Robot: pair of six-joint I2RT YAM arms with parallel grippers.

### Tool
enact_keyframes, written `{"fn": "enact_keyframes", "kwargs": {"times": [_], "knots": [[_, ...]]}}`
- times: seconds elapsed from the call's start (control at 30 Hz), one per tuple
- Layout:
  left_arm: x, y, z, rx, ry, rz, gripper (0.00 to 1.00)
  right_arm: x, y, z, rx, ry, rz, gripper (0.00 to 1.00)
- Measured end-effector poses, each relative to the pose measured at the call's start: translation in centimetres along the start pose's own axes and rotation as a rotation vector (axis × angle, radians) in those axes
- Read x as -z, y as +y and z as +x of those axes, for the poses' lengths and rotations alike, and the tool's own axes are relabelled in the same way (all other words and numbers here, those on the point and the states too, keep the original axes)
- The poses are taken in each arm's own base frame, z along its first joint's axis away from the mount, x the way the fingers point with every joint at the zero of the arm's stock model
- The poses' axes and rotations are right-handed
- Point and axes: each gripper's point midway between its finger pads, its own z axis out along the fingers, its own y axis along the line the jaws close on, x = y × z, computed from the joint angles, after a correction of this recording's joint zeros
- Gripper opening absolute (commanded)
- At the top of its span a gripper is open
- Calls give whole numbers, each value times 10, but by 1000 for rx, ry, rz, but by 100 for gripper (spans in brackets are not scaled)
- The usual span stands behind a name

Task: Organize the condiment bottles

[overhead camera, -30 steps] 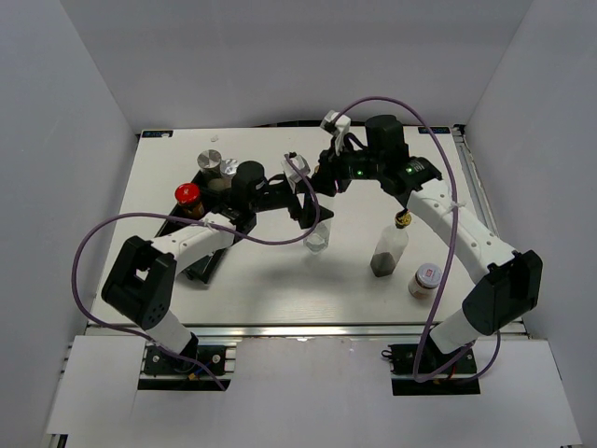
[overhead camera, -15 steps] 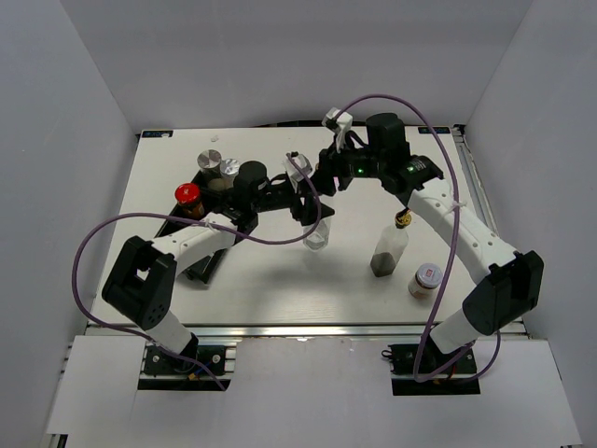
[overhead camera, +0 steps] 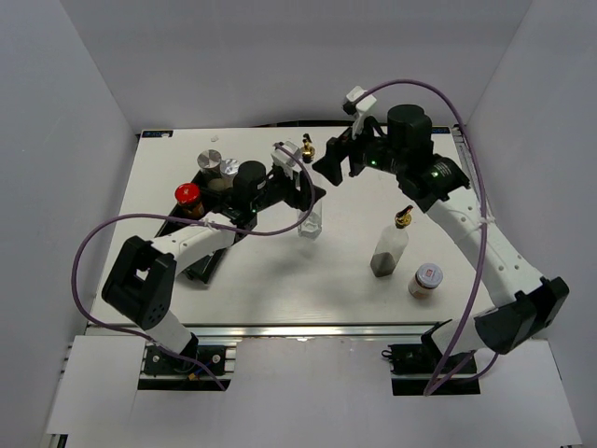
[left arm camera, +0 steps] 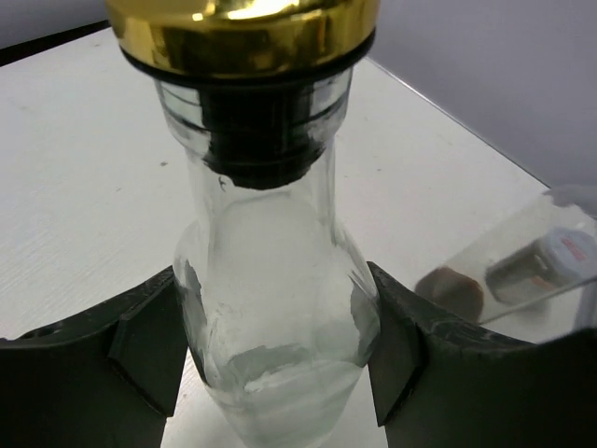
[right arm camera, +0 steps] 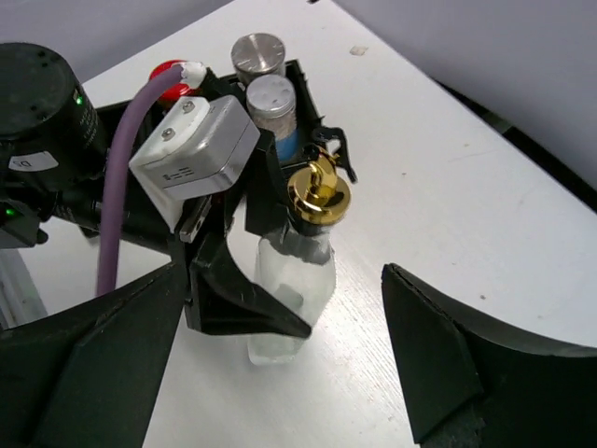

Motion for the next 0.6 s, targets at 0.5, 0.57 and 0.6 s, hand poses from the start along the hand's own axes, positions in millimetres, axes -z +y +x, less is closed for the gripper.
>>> {"fn": "enact_keyframes", "kwargs": {"times": [0.5,0.57,0.6], "knots": [[119,95,-34,48,-52,-826,0,65,-57,40,-91,-105,360,89],[154,102,-39,53,-77,-951,0,68,-69,63,-133,-77,408,89],[172,104,-41,55,-89,-1009,0,70,-75,73,-151,-65,430,89]]}}
